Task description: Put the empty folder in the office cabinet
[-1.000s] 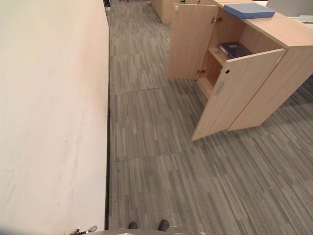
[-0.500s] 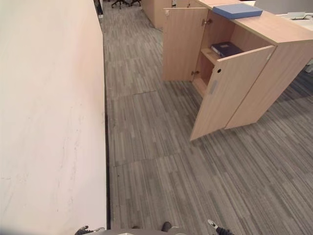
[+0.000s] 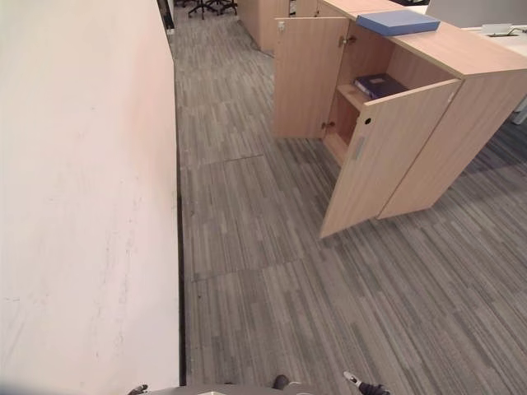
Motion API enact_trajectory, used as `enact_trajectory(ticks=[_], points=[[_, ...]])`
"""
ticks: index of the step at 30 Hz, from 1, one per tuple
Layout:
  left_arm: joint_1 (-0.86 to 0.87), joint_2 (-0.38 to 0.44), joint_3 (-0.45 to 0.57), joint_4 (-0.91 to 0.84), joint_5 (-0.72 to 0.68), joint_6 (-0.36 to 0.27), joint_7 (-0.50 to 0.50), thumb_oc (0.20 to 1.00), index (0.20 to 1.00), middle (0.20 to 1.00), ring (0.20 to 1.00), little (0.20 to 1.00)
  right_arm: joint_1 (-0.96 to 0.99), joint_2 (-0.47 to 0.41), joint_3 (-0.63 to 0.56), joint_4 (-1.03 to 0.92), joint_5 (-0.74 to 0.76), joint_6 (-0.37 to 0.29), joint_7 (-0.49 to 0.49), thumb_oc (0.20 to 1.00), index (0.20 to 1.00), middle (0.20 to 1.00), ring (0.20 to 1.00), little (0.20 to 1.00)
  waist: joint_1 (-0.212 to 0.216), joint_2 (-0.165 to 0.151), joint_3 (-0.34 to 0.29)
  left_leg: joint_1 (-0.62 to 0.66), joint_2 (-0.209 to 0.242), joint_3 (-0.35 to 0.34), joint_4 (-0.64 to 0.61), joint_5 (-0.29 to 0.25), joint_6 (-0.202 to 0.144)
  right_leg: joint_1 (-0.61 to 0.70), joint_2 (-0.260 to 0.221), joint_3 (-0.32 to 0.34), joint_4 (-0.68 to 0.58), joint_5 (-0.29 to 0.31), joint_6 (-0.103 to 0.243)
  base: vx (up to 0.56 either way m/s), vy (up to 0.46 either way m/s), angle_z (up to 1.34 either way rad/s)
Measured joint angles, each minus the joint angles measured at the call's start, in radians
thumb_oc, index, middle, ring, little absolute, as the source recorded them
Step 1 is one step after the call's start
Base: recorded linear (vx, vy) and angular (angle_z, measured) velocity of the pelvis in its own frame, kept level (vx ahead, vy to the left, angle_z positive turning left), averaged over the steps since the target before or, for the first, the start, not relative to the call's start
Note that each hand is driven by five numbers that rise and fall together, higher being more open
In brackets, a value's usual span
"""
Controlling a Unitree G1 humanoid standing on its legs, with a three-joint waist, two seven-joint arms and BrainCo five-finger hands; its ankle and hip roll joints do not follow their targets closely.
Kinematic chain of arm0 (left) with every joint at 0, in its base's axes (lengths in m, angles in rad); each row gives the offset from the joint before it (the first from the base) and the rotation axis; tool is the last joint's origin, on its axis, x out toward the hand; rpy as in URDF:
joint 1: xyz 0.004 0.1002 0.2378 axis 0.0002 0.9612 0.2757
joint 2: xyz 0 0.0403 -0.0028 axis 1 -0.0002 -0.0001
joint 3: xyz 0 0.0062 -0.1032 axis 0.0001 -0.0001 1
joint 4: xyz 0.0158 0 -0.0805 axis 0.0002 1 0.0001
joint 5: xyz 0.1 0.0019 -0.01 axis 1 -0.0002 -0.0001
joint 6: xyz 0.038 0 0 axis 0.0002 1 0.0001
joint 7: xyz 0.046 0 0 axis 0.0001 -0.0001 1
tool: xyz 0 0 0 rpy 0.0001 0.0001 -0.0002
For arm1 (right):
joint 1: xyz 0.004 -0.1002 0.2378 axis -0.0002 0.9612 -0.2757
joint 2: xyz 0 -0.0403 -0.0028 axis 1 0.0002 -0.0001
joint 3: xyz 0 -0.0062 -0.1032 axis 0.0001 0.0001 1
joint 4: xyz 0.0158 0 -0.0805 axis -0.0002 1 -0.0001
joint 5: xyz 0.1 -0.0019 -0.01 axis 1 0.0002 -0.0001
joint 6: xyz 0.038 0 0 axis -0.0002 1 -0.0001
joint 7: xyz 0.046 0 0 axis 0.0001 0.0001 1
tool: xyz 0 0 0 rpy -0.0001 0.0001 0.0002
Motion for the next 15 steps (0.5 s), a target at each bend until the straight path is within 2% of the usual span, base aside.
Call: enact_trajectory(ticks=[6,9,10,11,12,13,14,15], points=[[0.001,0.001,0.002,0.0,0.0,0.0,0.001,1.0,1.0,1.0,1.0,1.0,0.004,0.011,0.046,0.002,-0.064,0.013,0.003,1.0,1.0,1.0,1.0,1.0,0.001,-0.005,0.001,-0.011,0.002,-0.003,0.002,0.0,0.0,-0.01,0.0,-0.002,0.008,-0.002,-0.003,0.01,-0.057,0.01],[-0.004,0.006,0.003,-0.001,-0.001,-0.001,0.003,1.0,1.0,1.0,1.0,1.0,-0.009,0.014,0.085,0.0,-0.126,0.022,0.019,1.0,1.0,1.0,1.0,1.0,0.001,-0.022,0.005,-0.044,0.005,-0.015,0.013,0.002,-0.003,-0.034,0.0,-0.014,0.016,-0.005,-0.008,-0.06,-0.124,0.11],[-0.008,0.01,0.005,-0.001,-0.002,-0.002,0.003,1.0,1.0,1.0,1.0,1.0,-0.02,0.016,0.091,0.0,-0.126,0.022,0.022,1.0,1.0,1.0,1.0,1.0,0.001,-0.034,0.019,-0.066,0.011,-0.017,0.045,-0.001,-0.02,-0.044,0.003,-0.023,0.019,-0.008,-0.012,-0.16,-0.146,0.22],[-0.037,0.029,0.012,0.001,-0.003,-0.003,0.003,1.0,1.0,1.0,1.0,1.0,-0.057,0.024,0.092,0.0,-0.128,0.022,0.023,1.0,1.0,1.0,1.0,1.0,0.008,-0.08,0.065,-0.166,0.004,-0.014,0.202,-0.01,-0.038,-0.072,-0.011,-0.028,0.036,-0.017,-0.027,-0.15,-0.202,0.27],[-0.06,0.043,0.02,0.001,-0.007,-0.004,0.005,1.0,1.0,1.0,1.0,1.0,-0.096,0.023,0.091,-0.002,-0.137,0.022,0.022,1.0,1.0,1.0,1.0,1.0,0.02,-0.113,0.096,-0.264,0.004,-0.009,0.342,0.015,-0.077,-0.088,-0.02,-0.03,0.029,-0.016,-0.032,-0.03,-0.261,0.29],[-0.082,0.049,0.038,0.001,-0.024,-0.005,0.005,1.0,1.0,1.0,1.0,1.0,-0.117,0.012,0.09,-0.002,-0.153,0.022,0.022,1.0,1.0,1.0,1.0,1.0,0.04,-0.118,0.122,-0.342,0.013,-0.008,0.477,0.035,-0.108,-0.087,-0.015,-0.044,0.028,0.0,-0.071,0.03,-0.222,0.56],[-0.099,0.045,0.04,-0.005,-0.024,-0.015,0.009,1.0,1.0,1.0,1.0,1.0,-0.145,-0.007,0.088,0.007,-0.159,0.022,0.021,1.0,1.0,1.0,1.0,1.0,0.044,-0.087,0.165,-0.537,0.087,0.027,0.807,0.132,-0.16,-0.082,0.001,-0.087,0.067,-0.018,-0.132,0.26,-0.039,0.55],[-0.11,0.047,0.041,0.002,-0.024,-0.01,0.01,1.0,1.0,1.0,1.0,1.0,-0.152,0.003,0.088,0.013,-0.163,0.023,0.021,1.0,1.0,1.0,1.0,1.0,0.061,-0.097,0.182,-0.643,0.148,0.098,0.92,0.172,-0.127,-0.08,0.009,-0.092,0.063,-0.028,-0.153,0.28,0.121,0.51]])
